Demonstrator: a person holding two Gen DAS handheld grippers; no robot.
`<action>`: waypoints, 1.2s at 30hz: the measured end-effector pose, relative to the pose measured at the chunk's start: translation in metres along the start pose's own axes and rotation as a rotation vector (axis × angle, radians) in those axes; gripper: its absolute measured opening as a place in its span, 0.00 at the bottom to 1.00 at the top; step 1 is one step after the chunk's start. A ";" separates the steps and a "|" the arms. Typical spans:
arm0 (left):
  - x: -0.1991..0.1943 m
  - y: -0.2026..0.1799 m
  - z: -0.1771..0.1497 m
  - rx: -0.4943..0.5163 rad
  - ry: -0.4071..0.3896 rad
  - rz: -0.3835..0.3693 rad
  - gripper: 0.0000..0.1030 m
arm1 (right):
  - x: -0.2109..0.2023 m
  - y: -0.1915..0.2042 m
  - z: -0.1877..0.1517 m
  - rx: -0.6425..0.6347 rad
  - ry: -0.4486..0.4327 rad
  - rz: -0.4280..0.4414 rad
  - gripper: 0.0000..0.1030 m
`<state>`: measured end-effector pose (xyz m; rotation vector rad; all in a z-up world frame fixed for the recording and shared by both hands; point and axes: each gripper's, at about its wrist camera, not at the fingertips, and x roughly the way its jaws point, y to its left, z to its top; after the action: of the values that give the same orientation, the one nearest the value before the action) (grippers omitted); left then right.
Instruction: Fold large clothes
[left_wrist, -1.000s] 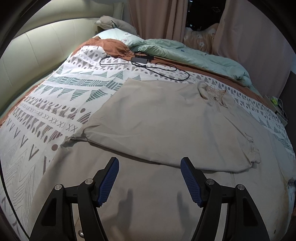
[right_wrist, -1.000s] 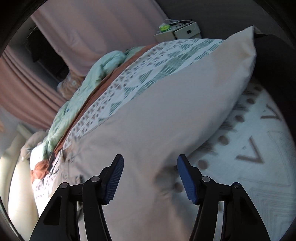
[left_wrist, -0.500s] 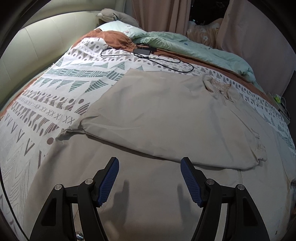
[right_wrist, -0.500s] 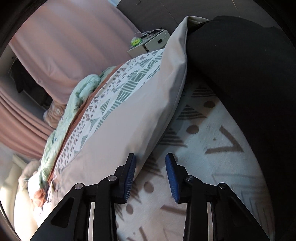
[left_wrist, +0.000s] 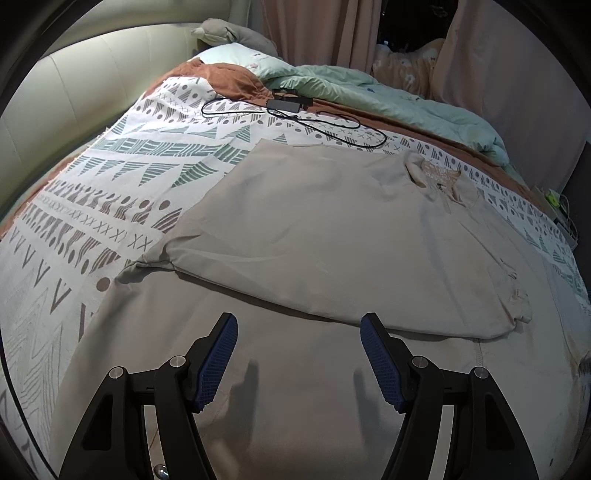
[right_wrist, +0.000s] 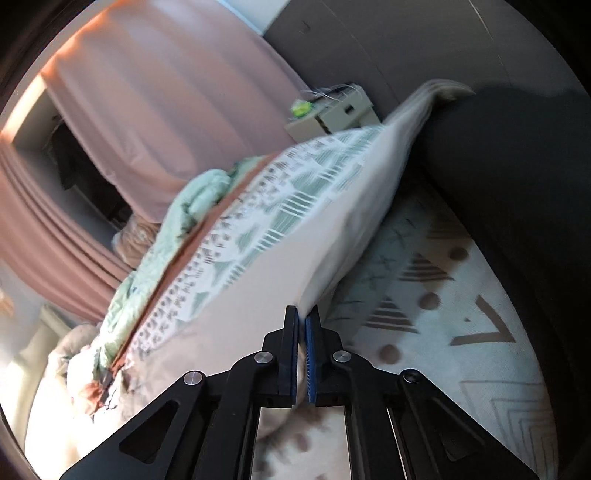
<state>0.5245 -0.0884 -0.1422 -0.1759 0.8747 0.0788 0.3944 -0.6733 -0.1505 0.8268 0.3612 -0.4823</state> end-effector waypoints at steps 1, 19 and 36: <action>-0.002 0.000 0.000 -0.003 -0.002 -0.006 0.68 | -0.005 0.007 0.000 -0.004 -0.003 0.009 0.05; -0.031 0.027 0.001 -0.067 -0.034 -0.091 0.68 | -0.010 0.158 -0.086 -0.227 0.205 0.199 0.05; -0.042 0.032 0.006 -0.091 -0.052 -0.133 0.68 | -0.004 0.100 -0.102 -0.036 0.340 0.082 0.72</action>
<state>0.4975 -0.0556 -0.1105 -0.3150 0.8065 -0.0014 0.4334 -0.5358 -0.1513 0.8856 0.6450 -0.2562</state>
